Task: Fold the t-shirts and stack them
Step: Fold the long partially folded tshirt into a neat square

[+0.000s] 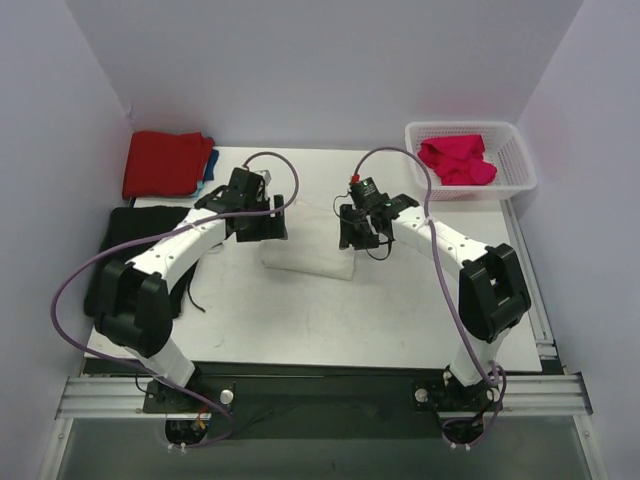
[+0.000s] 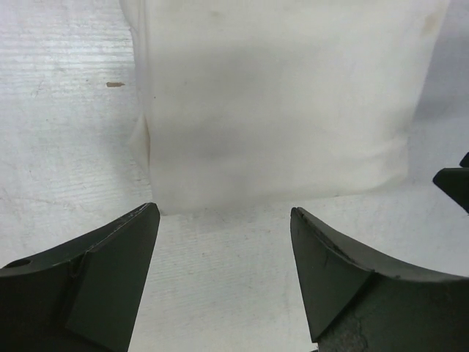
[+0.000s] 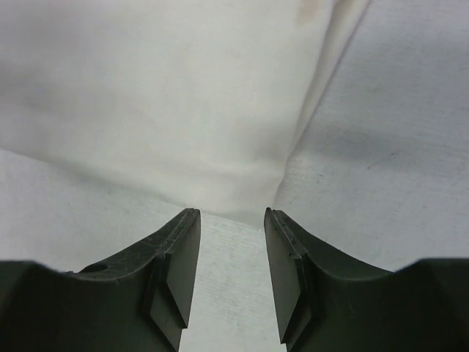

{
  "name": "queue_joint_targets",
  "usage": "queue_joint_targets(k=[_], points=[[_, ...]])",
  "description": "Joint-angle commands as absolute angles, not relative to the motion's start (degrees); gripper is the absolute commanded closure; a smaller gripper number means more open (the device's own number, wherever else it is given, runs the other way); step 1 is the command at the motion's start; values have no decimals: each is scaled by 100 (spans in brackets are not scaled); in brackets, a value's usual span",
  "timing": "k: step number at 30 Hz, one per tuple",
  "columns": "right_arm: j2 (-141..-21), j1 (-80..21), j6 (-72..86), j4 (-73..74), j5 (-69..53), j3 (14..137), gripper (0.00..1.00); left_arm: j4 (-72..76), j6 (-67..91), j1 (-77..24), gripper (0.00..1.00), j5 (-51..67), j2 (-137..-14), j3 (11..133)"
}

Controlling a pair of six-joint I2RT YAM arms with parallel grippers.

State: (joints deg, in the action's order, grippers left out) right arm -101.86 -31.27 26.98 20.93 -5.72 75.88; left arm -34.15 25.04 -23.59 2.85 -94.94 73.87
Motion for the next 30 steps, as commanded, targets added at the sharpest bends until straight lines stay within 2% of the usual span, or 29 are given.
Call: queue_joint_targets(k=[1, 13, 16, 26, 30], points=[[-9984, -3339, 2672, 2399, -518, 7699, 59, -3481, 2522, -2391, 17, 483, -9308, 7384], [-10722, -3480, 2751, 1890, -1186, 7708, 59, -2163, 3190, -2391, 17, 1327, -9755, 6276], [-10863, -3472, 2777, 1811, -1301, 7498, 60, -2232, 3199, -2391, 17, 1178, -9940, 6232], [-10960, -3463, 2857, 1740, -1108, 6584, 61, -3515, 3076, -2435, 17, -446, -10362, 6231], [-10881, -3463, 2769, 1784, -1028, 6530, 61, -3674, 3076, -2435, 17, -449, -10345, 6171]])
